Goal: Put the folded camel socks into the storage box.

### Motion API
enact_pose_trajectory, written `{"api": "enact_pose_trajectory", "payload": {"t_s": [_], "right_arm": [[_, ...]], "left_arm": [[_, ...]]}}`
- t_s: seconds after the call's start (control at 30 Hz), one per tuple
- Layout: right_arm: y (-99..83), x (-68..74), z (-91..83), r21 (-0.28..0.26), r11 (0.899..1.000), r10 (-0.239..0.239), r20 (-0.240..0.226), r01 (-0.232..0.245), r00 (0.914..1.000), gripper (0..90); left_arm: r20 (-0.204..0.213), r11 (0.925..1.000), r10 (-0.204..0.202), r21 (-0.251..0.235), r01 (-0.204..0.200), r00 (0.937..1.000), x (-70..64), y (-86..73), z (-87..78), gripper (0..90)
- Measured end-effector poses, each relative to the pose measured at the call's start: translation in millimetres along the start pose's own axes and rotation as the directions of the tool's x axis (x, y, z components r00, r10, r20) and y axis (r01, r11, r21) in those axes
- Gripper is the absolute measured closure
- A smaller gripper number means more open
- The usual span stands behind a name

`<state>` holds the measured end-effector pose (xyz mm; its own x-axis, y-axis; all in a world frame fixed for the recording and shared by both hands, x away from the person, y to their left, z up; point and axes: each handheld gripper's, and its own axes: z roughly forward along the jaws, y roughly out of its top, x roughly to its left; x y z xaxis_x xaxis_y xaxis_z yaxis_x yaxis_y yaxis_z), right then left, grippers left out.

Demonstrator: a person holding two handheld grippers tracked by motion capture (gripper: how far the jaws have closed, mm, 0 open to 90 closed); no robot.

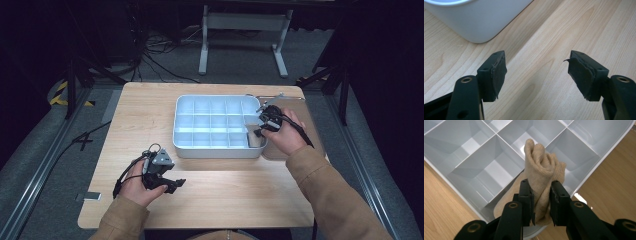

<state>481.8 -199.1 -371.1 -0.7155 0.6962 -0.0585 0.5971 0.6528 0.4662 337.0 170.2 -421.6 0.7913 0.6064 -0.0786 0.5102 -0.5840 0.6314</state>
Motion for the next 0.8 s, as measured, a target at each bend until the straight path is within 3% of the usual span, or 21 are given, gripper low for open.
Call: {"api": "enact_pose_trajectory", "payload": {"t_s": [0.4,0.8], "right_arm": [[-0.6,8.1,12.2,0.08,0.997,-0.01,0.006,0.01,0.9999,74.5],[-0.7,12.7,37.8,0.198,0.98,-0.023,-0.018,0.026,0.9996,74.7]], "left_arm": [[0.005,0.9999,0.009,0.006,-0.009,0.9999,-1.3,1.7,2.5,31.3],[0.005,1.0,0.003,0.006,-0.003,1.0,-1.3,0.5,2.7,31.3]]}}
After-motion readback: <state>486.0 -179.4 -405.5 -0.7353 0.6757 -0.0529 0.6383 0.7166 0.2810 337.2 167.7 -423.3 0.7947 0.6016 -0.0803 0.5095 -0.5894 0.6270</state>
